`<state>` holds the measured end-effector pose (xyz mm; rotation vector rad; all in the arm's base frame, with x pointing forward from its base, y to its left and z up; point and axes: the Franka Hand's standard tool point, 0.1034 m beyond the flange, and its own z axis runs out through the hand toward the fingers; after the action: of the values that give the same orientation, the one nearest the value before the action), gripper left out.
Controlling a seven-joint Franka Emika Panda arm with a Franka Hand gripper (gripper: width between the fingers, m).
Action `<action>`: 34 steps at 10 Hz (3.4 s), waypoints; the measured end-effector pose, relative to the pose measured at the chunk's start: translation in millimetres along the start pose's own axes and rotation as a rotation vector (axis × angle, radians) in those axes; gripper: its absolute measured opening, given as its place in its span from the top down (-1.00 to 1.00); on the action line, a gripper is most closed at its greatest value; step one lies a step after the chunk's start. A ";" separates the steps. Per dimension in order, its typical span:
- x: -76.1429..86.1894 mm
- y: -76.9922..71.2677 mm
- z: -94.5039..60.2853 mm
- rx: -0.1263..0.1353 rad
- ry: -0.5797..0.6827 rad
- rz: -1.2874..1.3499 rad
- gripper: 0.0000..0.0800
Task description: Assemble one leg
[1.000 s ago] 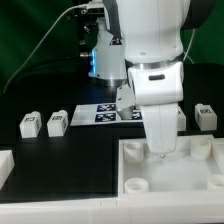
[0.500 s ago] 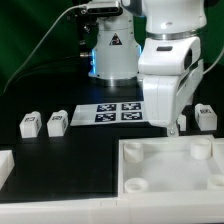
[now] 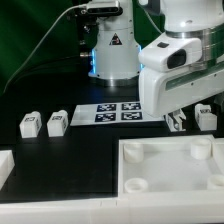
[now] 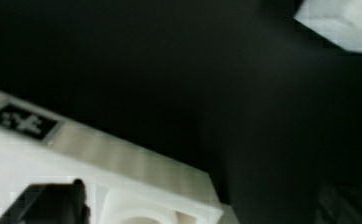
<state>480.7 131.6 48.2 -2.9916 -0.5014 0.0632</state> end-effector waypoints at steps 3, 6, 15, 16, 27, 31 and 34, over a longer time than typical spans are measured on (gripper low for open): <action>-6.8 -36.5 8.2 0.022 -0.025 0.425 -0.62; -11.7 -38.6 9.8 0.026 -0.087 0.420 -0.62; -32.6 -50.5 22.9 0.104 -0.830 0.395 -0.62; -26.8 -50.4 25.1 0.104 -0.798 0.397 -0.62; -65.6 -64.8 53.8 0.087 -0.825 0.386 -0.56; -65.7 -64.8 53.8 0.087 -0.825 0.385 0.27; -65.7 -64.8 53.8 0.087 -0.825 0.385 0.27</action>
Offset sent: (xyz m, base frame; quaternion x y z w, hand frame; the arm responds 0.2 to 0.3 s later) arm -0.0144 0.0131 -0.0078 -0.0247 0.0131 0.1318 0.9909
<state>394.6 176.4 3.5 -2.8034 0.0454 1.3268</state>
